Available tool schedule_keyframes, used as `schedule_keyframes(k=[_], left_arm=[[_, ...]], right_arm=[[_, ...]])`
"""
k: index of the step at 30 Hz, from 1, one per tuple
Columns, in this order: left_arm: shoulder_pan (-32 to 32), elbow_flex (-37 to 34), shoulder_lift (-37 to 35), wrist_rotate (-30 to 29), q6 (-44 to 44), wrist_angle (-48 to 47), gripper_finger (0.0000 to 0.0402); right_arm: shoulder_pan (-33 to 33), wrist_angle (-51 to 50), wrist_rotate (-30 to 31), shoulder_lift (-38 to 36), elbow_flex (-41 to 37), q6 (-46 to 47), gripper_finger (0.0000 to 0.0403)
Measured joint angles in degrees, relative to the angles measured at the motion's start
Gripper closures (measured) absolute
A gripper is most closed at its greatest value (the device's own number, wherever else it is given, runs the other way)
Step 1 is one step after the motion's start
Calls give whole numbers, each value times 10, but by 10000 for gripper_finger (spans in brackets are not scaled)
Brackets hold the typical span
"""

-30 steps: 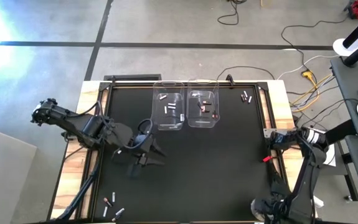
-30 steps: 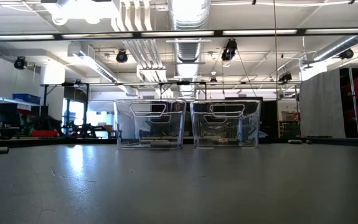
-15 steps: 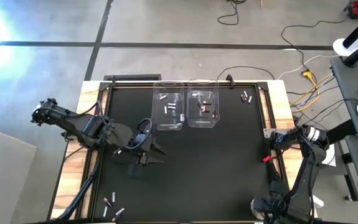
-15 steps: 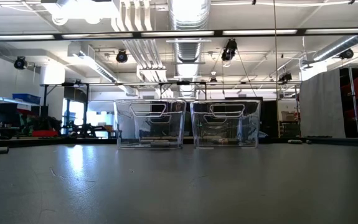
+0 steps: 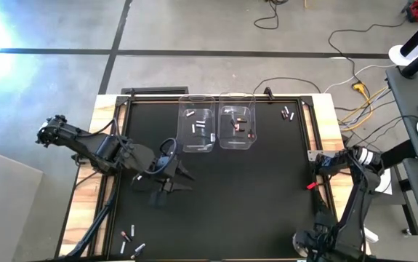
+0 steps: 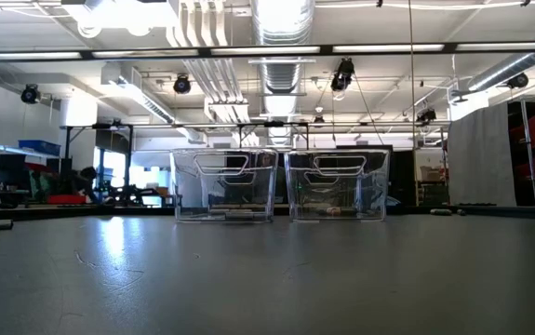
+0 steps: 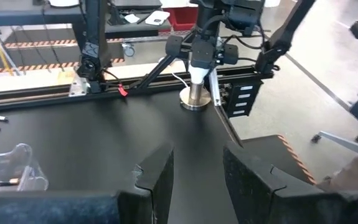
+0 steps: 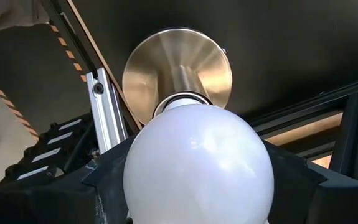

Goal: Sort batteries
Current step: Move the lamp to the middle right of the table

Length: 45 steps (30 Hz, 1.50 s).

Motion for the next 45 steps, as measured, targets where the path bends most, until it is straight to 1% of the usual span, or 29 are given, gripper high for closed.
schedule_keyframes(k=[5, 8, 11, 17, 24, 26, 29, 33, 36, 41, 45], left_arm=[[0, 0, 0, -10, 2, 0, 283], [0, 0, 0, -10, 9, 0, 283], [0, 0, 0, -10, 18, -1, 283], [1, 0, 0, -24, 23, -10, 283], [1, 0, 0, -24, 14, -22, 283], [1, 0, 0, -24, 12, -21, 283], [1, 0, 0, -24, 8, -22, 283], [0, 0, 0, -24, -8, -29, 283], [-3, 0, 0, -24, -21, -43, 283], [-10, 0, 0, -24, -36, -58, 283], [-16, 0, -1, -24, -43, -59, 283]], right_arm=[[-26, -7, 5, -3, 1, -31, 123], [-58, -9, 7, -12, 2, -65, 120], [-96, -20, 13, -24, 2, -99, 128], [-164, -57, 85, -71, 2, -141, 139], [-248, -144, 193, -128, -1, -166, 119], [-276, -159, 211, -141, -9, -166, 120], [-316, -157, 220, -165, -31, -173, 129], [-352, -144, 222, -198, -81, -146, 137], [-369, -122, 221, -224, -126, -109, 130], [-373, -83, 216, -256, -197, -35, 112], [-373, -80, 213, -266, -234, 16, 113]])
